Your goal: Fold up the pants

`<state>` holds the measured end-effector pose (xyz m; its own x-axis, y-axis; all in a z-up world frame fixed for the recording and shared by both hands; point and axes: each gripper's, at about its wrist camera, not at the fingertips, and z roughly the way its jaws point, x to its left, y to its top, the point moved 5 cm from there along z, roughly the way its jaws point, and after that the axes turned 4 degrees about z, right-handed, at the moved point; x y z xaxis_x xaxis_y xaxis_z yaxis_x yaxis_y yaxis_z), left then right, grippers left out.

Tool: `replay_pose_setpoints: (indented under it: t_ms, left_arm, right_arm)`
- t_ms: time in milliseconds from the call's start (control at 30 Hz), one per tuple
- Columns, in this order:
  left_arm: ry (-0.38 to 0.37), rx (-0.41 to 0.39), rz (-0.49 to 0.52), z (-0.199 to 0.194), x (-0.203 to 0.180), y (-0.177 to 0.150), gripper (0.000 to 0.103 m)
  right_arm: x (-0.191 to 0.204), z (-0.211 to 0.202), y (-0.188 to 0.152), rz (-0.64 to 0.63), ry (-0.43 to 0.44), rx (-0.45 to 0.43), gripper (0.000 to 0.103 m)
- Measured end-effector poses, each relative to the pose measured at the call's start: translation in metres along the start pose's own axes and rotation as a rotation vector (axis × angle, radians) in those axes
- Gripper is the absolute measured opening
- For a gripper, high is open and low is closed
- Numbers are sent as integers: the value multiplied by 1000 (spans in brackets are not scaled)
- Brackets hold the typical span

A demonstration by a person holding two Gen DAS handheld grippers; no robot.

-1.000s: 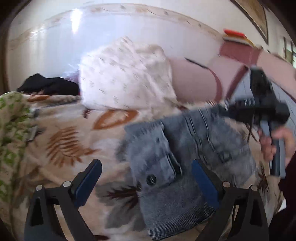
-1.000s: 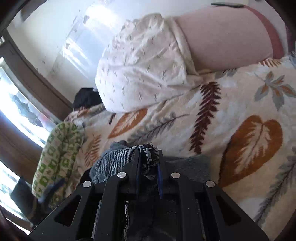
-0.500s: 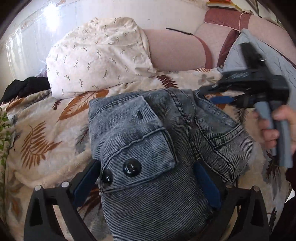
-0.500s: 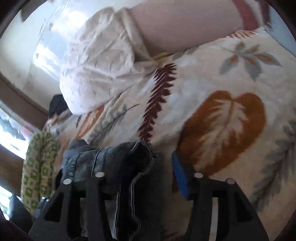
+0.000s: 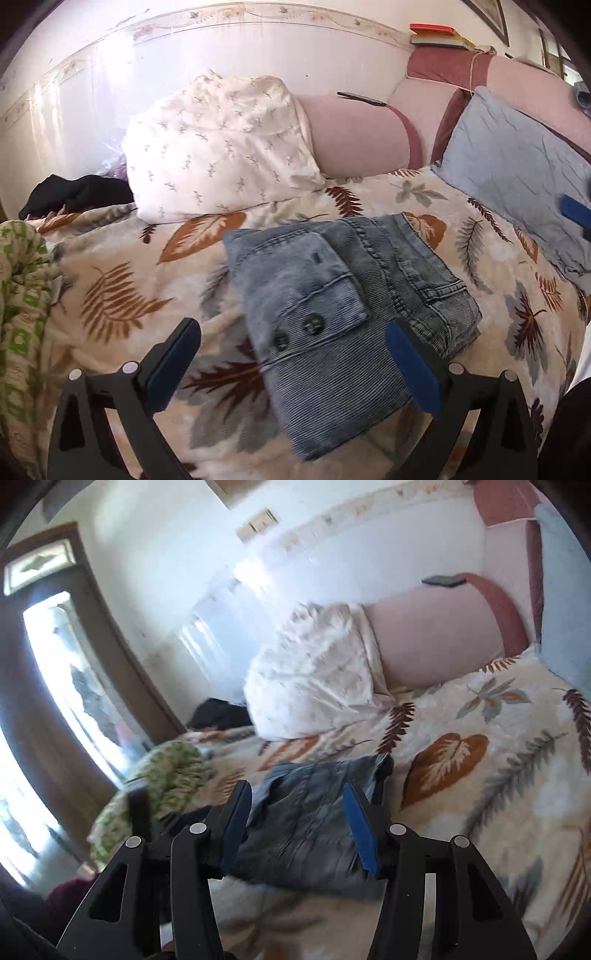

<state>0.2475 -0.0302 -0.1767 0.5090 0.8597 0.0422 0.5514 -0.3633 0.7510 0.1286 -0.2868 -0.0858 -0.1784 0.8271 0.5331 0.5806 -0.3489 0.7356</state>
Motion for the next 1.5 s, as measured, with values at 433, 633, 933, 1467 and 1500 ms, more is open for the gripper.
replay_pose_setpoints:
  t_ms: [433,633,933,1467,1500]
  left_arm:
    - [103,129,25,43,-6,-8,102]
    - [107,195,-23,65,-4,-25,103]
    - [131,170,-25,53,-2,-15,103]
    - [224,186,-100,114,42,37,103]
    - [229,194,-102,119,43,33,103]
  right_arm:
    - [-23,128,-44,235,45,236,52]
    - [-59,148,-67,359,-30,340,49]
    - [-61,151,-74,405,-40,367,51]
    - [-84,193,26,414,-5,173,63]
    - [-90,197,19,401,-35,204,62]
